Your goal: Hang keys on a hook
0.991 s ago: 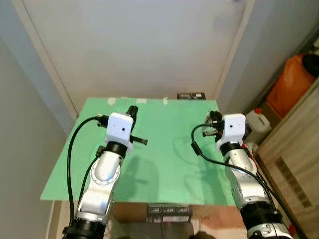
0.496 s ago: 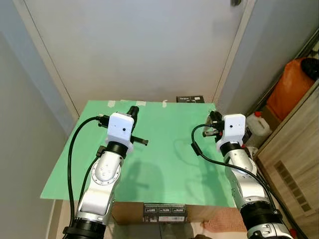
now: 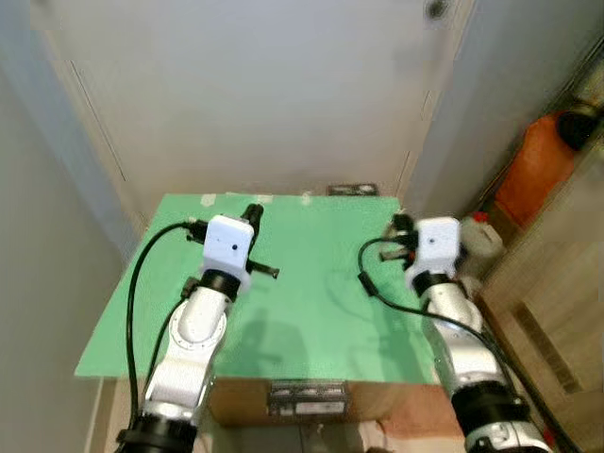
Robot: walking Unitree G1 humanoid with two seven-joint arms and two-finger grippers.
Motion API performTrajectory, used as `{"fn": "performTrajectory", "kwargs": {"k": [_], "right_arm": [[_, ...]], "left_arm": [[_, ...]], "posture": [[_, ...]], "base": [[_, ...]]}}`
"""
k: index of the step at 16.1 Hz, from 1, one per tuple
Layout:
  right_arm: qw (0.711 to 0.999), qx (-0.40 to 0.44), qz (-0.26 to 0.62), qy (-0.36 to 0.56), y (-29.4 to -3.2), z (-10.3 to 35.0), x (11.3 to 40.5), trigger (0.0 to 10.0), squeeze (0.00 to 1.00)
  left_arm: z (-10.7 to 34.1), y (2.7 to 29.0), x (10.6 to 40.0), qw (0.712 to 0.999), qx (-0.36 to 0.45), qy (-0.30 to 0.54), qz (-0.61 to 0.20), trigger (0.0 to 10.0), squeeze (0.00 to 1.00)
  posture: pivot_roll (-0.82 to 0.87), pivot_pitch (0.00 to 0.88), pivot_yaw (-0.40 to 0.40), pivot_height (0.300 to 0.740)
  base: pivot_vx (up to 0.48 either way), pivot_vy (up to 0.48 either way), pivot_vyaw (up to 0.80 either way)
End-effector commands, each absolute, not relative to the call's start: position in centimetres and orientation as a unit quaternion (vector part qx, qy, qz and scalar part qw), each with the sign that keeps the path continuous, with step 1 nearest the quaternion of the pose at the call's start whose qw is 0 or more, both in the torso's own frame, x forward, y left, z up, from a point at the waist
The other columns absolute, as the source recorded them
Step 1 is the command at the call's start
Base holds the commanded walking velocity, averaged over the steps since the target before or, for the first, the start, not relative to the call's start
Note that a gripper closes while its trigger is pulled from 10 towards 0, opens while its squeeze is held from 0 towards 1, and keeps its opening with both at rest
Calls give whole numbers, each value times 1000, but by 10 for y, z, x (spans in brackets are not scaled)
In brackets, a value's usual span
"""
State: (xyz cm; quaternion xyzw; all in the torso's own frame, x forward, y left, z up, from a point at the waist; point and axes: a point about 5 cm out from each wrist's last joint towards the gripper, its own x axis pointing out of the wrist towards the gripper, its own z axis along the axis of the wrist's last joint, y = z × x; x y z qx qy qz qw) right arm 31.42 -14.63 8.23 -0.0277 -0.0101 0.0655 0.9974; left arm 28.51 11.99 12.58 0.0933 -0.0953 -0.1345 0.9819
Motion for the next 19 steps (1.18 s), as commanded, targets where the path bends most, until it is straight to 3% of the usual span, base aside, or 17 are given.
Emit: {"fn": "performTrajectory", "kwargs": {"k": [1, 13, 19], "right_arm": [[997, -32, 68, -4, -148, 82, 316, 0, 0], [997, -32, 65, 4, -150, 78, 314, 0, 0], [997, -32, 65, 8, -150, 77, 314, 0, 0]], "left_arm": [[127, 113, 287, 980, 93, -93, -152, 10000, 0], [124, 103, 284, 970, 104, -89, -200, 10000, 0], [128, 96, 280, 963, 79, -98, -236, 10000, 0]], "posture": [[5, 0, 17, 740], [-5, 0, 23, 740], [-6, 0, 25, 740]], "base": [[0, 0, -731], [0, 0, -740], [0, -480, -760]]}}
